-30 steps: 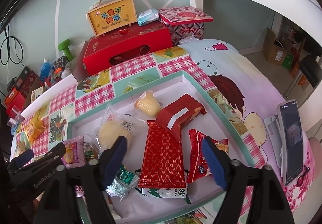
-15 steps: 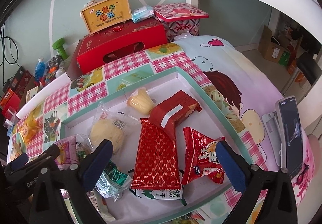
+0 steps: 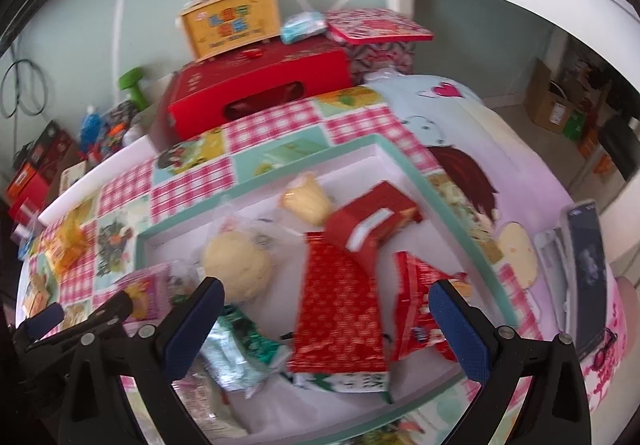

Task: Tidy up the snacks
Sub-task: 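Withdraw both tools from the tray toward the remaining packets on the cloth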

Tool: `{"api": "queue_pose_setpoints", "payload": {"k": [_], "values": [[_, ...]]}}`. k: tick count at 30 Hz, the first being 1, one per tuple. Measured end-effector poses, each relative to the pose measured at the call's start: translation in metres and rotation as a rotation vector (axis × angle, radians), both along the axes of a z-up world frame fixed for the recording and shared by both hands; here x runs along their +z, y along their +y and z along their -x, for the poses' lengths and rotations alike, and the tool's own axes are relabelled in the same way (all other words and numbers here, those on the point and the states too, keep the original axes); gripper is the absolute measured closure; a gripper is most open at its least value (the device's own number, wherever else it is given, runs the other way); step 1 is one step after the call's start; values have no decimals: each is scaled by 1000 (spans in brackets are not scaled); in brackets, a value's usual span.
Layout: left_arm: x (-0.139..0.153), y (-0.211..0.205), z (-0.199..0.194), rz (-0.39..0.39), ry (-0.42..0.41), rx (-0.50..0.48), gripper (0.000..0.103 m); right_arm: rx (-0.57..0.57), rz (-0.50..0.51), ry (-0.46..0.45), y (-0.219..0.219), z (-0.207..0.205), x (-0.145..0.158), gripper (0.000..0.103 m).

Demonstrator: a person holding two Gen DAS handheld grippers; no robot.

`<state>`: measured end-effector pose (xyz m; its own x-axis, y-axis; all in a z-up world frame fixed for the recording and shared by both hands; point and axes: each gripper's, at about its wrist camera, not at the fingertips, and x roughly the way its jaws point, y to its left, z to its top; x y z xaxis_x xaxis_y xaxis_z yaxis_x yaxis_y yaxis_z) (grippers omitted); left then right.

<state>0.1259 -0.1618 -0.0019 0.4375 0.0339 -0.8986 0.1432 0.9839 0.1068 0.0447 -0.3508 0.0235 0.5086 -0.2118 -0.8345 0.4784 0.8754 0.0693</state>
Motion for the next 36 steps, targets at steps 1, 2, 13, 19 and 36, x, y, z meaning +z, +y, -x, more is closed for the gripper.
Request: {"api": "queue_pose_setpoints", "payload": {"k": [1,2,13,19,36], "values": [[0,5,-1,0,3,12,4,13,1,0,5,-2,1,0],[0,11,-1,-2,6,25,4,24,5,-1,9,-3,1,0],[-3,64,-5,-20,26,133,4,136,14,-11,57,-18,4,0],[-6,90,1,-29,36,160,4,184,-22,-18,77,-24,3,0],[-13,153,8,41,58,273,4,327,-22,5,148,-38,-8,0]]}}
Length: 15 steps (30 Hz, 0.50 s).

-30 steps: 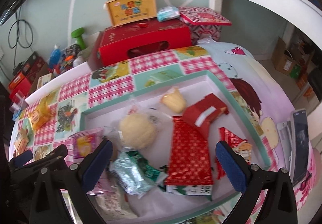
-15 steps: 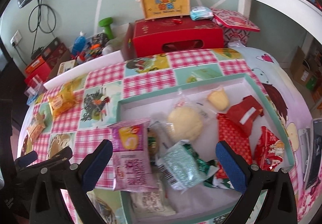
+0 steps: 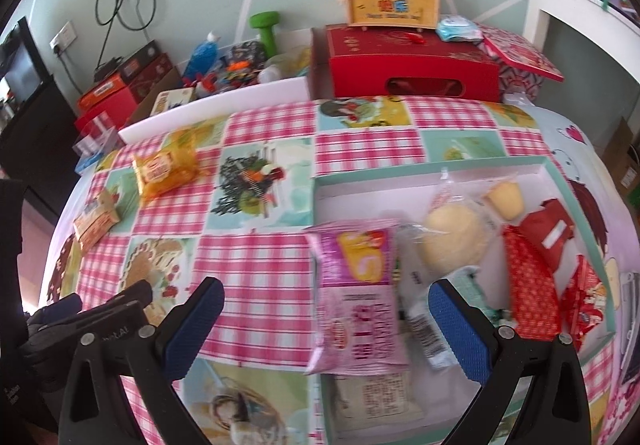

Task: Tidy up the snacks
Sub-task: 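Withdraw both tools from the tray toward the remaining packets on the cloth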

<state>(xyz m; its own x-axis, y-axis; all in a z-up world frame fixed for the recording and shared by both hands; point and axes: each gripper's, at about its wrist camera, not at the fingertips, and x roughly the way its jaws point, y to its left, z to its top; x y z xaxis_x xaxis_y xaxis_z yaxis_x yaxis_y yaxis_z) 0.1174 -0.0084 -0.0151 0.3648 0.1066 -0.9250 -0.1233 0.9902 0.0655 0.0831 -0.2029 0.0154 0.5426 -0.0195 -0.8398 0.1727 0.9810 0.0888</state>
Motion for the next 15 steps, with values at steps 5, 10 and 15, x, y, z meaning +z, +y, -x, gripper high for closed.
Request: {"api": "queue_pose_setpoints", "payload": {"k": [5,10,15], "values": [[-2,18,1,16,5,19,4,36,0,18,20,-4,-7,0],[-1,40,-2,38,-7,61,4,61,7,25,37,-7,-12,0],[-2,59,-5,54,-19,81,4,95,25,33,57,-12,-20,0]]}}
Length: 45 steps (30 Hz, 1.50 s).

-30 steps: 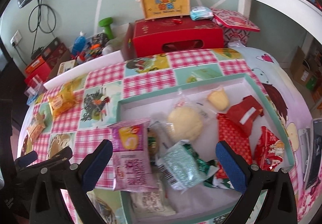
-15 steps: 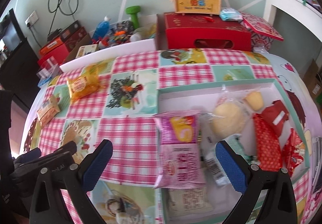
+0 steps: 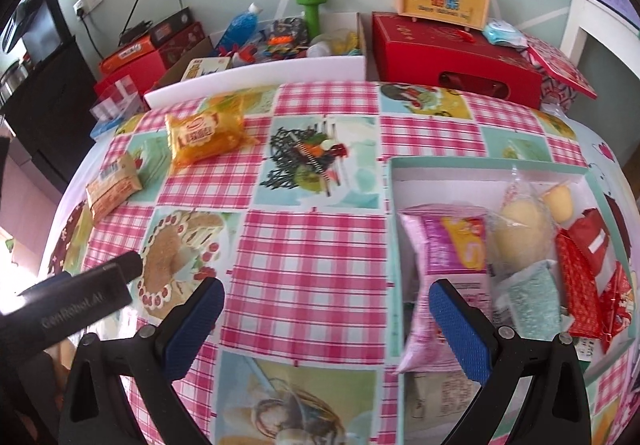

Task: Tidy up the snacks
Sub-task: 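Withdraw both tools from the tray toward the remaining packets on the cloth, then grasp the orange bread bun with the right tool while the left tool grasps the beige barcode packet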

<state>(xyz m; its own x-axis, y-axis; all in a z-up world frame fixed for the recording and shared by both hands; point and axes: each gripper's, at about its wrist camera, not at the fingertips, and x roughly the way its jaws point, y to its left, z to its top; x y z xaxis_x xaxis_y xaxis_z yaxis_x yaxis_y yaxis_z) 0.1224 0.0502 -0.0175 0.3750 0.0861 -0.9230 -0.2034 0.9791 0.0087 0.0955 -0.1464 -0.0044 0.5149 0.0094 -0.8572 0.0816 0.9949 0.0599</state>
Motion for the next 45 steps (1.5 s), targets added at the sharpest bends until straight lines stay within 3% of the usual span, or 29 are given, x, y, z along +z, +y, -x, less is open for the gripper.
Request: {"api": "queue_pose_setpoints", "payload": {"k": [15,26,36,39,45], "values": [[-11,58,-15,85,-19,72,4,77,4,21,39,-17,-23,0],[-11,75,-33,179,-34,80,4,104,-32,-1,52,-33,-24,0],[-7,97,-68,232,-61,65,4,142,-80,-31,63,-73,-20,0],[-2,107,-80,215,-84,68,4,163,-117,-27,66,-90,-19,0],[-12,117,-100,276,-44,54,4,169,-160,-26,73,-123,-15,0]]}}
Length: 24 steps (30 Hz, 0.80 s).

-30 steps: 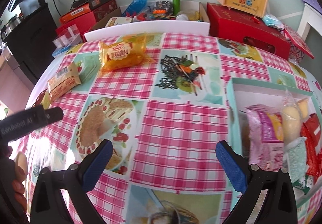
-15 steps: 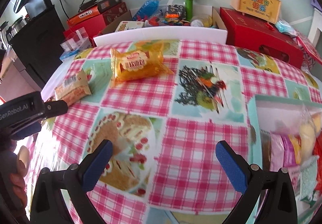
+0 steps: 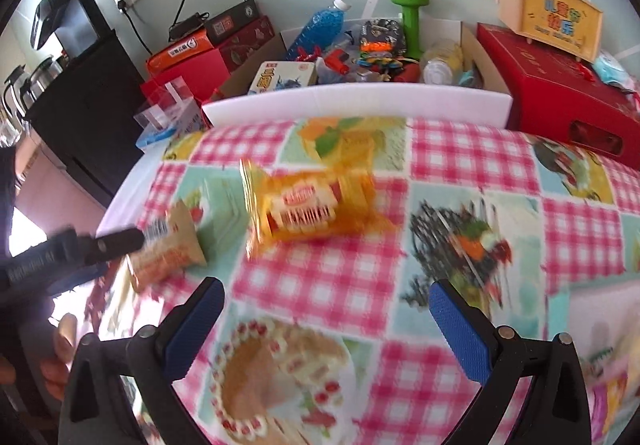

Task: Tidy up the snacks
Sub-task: 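Grasp the orange bread bun with the right tool while the left tool grasps the beige barcode packet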

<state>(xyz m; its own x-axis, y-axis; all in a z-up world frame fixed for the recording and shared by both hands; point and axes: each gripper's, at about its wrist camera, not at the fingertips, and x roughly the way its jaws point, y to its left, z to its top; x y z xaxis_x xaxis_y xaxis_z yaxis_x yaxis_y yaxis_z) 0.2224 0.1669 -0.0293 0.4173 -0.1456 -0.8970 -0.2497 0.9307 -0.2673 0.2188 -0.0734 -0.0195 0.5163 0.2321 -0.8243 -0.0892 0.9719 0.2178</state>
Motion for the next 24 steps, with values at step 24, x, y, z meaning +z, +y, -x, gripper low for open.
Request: {"api": "queue_pose_setpoints", "payload": {"k": [24], "values": [[-39,-11,-36,-2,73,-4,5,-27,45,68,13,-67,-29,2]]}}
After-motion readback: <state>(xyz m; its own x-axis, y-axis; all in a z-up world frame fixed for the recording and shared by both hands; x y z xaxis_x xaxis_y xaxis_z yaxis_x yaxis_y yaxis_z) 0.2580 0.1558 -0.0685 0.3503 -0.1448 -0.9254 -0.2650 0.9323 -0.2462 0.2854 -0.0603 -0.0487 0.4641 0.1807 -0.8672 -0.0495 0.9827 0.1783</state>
